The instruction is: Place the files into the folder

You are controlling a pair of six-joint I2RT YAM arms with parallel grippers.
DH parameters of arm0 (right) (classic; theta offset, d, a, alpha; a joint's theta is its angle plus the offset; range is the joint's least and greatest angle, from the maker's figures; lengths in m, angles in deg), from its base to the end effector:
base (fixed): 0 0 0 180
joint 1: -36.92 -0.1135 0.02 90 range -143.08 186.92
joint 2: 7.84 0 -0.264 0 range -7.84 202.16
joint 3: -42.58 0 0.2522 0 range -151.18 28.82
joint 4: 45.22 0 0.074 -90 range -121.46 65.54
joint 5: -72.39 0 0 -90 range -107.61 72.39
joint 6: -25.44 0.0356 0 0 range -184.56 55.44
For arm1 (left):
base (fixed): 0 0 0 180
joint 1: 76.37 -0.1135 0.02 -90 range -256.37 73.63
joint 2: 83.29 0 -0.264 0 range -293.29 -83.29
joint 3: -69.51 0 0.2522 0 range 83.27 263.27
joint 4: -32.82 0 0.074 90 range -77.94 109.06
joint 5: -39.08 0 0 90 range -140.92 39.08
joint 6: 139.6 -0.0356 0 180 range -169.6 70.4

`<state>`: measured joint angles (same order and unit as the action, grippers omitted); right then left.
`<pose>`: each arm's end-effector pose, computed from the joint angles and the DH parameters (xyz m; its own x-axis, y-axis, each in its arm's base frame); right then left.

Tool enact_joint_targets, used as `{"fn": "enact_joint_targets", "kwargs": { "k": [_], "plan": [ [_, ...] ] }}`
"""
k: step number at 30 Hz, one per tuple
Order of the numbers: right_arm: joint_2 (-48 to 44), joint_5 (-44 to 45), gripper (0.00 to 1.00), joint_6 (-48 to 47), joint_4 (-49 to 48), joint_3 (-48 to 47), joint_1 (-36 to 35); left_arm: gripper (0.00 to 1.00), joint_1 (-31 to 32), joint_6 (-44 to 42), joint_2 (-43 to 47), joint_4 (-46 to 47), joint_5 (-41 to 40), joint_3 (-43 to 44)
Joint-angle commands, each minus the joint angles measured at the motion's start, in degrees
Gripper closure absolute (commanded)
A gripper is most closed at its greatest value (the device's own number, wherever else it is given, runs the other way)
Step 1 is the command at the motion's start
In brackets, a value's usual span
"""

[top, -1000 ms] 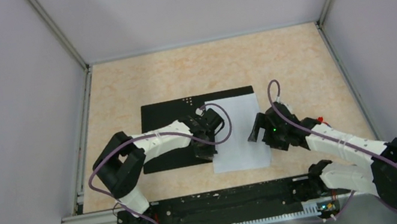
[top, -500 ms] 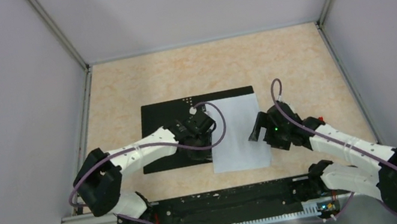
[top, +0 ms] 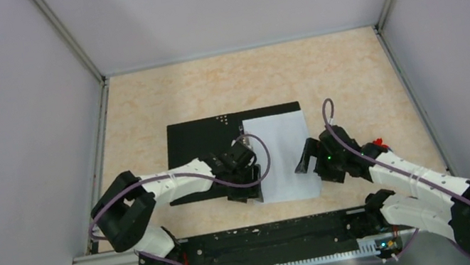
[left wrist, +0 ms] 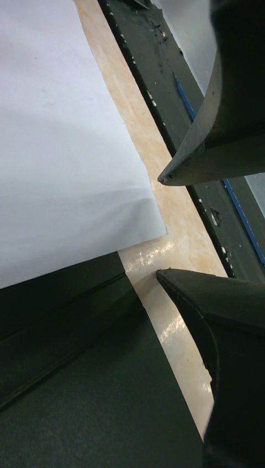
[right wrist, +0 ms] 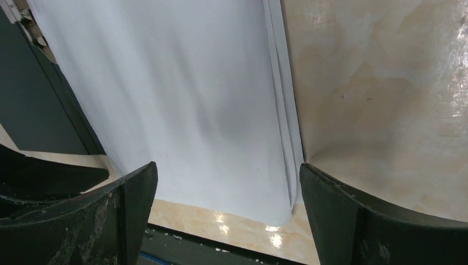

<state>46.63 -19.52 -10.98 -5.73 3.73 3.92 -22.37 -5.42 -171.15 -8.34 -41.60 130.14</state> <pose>0.1437 0.0948 0.1706 -0.8593 0.4009 -0.3176 0.2209 0.8510 0.4765 0.1567 -0.2255 0.1605 -0.9727 0.1688 -0.1592 0.2168 0.9056 -0.3646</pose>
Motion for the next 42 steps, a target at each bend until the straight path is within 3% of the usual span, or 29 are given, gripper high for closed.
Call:
{"fn": "enact_joint_targets", "kwargs": {
  "k": [1,11,19,29,42],
  "plan": [
    [0.0,-1.5,0.01,-0.3,-1.9,1.3,-0.5,0.38,0.3,1.0,-1.1,4.5,1.8,0.0],
    [1.1,-1.4,0.01,-0.2,-2.7,0.9,-1.1,0.38,0.4,0.9,-4.1,5.2,2.2,2.4],
    [-0.2,3.5,0.01,-2.6,3.0,-3.7,-1.1,0.38,0.4,0.5,-4.4,4.8,2.2,4.4],
    [1.9,4.0,0.01,-3.5,3.4,-4.8,-1.1,0.38,0.3,-2.9,-0.6,-5.5,-5.5,6.4],
    [3.1,0.0,0.01,-2.0,0.4,-2.0,-1.8,0.38,2.2,-1.5,-6.8,0.2,-1.6,7.1]
  ]
}}
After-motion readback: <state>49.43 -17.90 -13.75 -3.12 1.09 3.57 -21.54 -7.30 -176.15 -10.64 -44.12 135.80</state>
